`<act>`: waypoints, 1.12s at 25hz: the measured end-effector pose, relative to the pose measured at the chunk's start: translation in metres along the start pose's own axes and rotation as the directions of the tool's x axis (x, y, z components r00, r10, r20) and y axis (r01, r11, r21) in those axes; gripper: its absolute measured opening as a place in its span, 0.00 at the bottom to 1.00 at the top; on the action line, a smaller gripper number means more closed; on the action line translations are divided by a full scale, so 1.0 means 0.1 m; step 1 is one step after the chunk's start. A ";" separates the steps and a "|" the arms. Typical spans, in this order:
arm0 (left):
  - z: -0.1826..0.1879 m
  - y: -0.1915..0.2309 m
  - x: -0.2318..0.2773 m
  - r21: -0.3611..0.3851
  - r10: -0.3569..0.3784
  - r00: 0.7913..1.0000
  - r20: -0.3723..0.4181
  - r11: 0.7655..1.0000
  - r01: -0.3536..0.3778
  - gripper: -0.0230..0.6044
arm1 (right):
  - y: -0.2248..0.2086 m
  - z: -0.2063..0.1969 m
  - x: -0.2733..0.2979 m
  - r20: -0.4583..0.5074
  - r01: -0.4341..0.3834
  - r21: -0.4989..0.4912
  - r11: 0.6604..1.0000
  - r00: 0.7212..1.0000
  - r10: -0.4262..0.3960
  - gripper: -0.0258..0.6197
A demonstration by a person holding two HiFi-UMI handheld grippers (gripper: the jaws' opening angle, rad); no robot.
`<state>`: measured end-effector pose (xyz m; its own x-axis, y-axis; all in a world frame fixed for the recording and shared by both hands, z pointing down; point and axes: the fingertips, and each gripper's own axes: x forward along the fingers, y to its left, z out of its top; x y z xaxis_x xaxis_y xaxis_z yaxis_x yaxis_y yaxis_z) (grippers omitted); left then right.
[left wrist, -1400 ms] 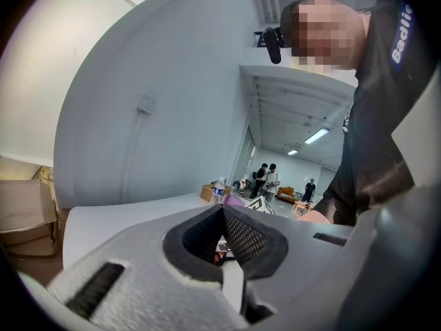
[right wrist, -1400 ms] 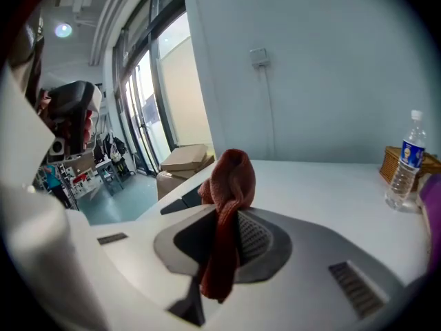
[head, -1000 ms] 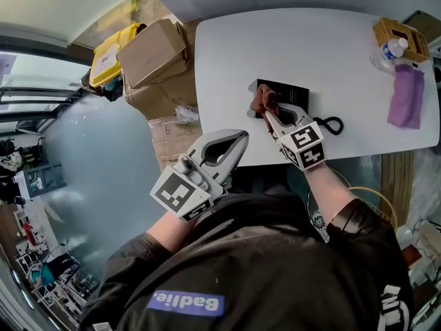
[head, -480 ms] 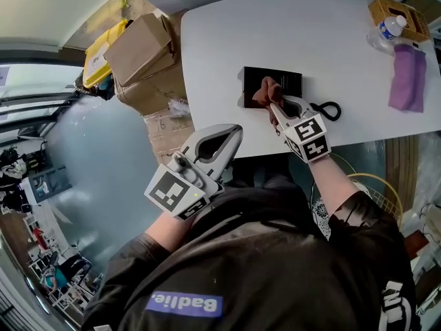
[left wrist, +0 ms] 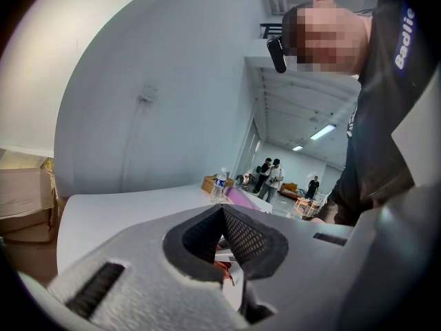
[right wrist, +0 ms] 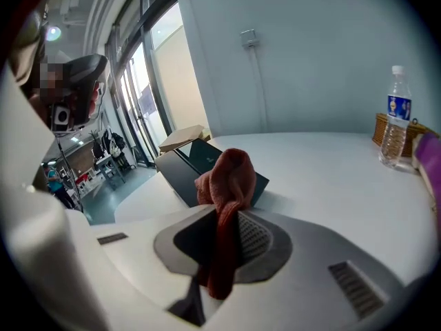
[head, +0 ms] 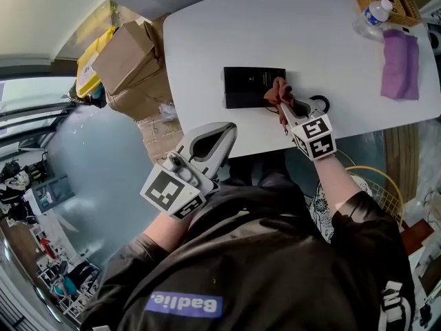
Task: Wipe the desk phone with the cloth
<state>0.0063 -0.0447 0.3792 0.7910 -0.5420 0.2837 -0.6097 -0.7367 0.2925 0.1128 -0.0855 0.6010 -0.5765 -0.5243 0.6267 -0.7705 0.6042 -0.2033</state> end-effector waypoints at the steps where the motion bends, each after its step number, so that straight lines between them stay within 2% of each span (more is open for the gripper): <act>1: 0.01 -0.01 0.03 0.001 -0.002 1.000 0.001 1.000 0.002 0.05 | -0.04 -0.02 -0.01 -0.004 0.005 0.003 1.000 1.000 -0.005 0.15; 6: 0.06 -0.05 0.09 0.008 -0.004 1.000 0.015 1.000 0.004 0.05 | -0.15 -0.09 -0.06 -0.032 0.022 0.000 1.000 0.999 -0.022 0.15; 10: 0.11 -0.01 0.01 0.011 0.007 0.999 0.036 1.000 -0.007 0.05 | -0.04 0.06 -0.07 -0.031 0.003 -0.030 1.000 1.000 -0.004 0.15; 16: 0.20 0.08 -0.20 0.010 0.026 0.997 0.079 1.000 -0.026 0.05 | 0.37 0.61 -0.01 0.031 -0.049 -0.097 0.994 0.998 0.052 0.15; 23: 0.26 0.20 -0.55 0.011 0.034 0.992 0.120 0.999 -0.035 0.05 | 0.80 1.45 0.17 0.120 -0.062 -0.182 0.981 0.989 0.085 0.15; 28: 0.35 0.39 -0.81 0.008 0.064 0.988 0.140 0.998 -0.066 0.05 | 1.01 1.83 0.43 0.125 -0.073 -0.264 0.962 0.986 0.109 0.15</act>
<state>-0.0796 -0.0436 0.3362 0.7494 -0.6397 0.1709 -0.6603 -0.7023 0.2660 -0.0401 -0.1572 0.4698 -0.6864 -0.5261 0.5021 -0.6273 0.7776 -0.0428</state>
